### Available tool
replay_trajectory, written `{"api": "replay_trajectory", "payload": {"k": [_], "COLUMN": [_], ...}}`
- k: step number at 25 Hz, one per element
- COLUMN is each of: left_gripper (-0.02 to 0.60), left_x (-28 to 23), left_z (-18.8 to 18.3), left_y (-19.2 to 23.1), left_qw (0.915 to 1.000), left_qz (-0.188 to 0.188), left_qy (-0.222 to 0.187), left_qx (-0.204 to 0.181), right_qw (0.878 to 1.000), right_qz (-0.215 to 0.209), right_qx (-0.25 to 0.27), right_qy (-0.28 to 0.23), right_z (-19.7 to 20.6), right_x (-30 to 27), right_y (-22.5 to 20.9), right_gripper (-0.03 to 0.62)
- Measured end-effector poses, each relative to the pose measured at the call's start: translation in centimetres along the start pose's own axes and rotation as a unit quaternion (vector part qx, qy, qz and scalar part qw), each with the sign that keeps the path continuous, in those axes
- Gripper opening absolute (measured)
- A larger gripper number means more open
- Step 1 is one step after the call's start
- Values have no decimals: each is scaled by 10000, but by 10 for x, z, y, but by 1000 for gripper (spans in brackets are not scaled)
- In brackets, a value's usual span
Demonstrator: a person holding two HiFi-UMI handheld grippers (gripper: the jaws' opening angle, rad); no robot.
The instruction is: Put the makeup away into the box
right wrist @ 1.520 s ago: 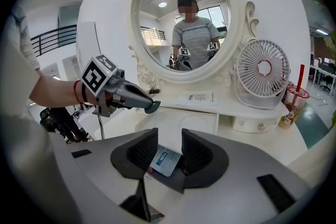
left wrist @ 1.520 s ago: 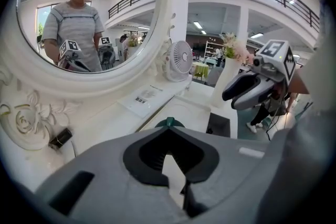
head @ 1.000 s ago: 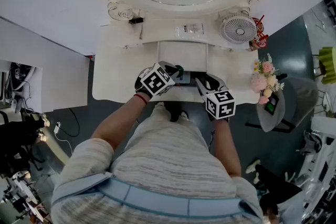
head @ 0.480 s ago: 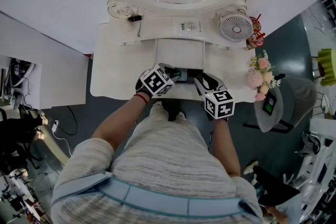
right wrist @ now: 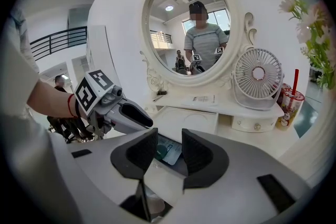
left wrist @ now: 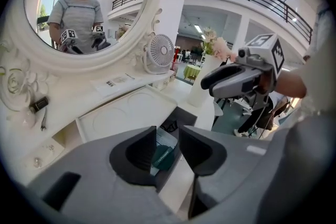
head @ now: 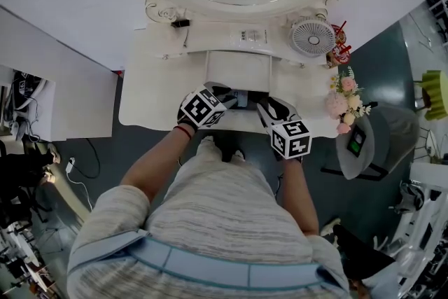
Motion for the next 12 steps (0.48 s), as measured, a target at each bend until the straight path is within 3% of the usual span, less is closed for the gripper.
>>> {"api": "replay_trajectory", "payload": {"k": [5,12], "left_gripper": [134,83], "left_x": [19,55], "left_z": [-18,-44], "left_y": [-6,-8], "left_qw": [9973,9824], "left_qz": [-31,-292], "left_qy": [-684,-1737], "left_qx": [264,625], "right_qw": [9998,9979], "right_qz": [-94,-354], "right_qx": [101,253], "right_qy": [-145,-477], "right_z": [-10,-31], "right_x": [6,17], "right_y": [6,18], "right_gripper": [123,123]}}
Point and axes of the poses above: the fingertips, and each gripper's own axes: x backward along the fingers, y to its left, z out of its underside, the point moved 3 cm from there along x, backward along the fingers
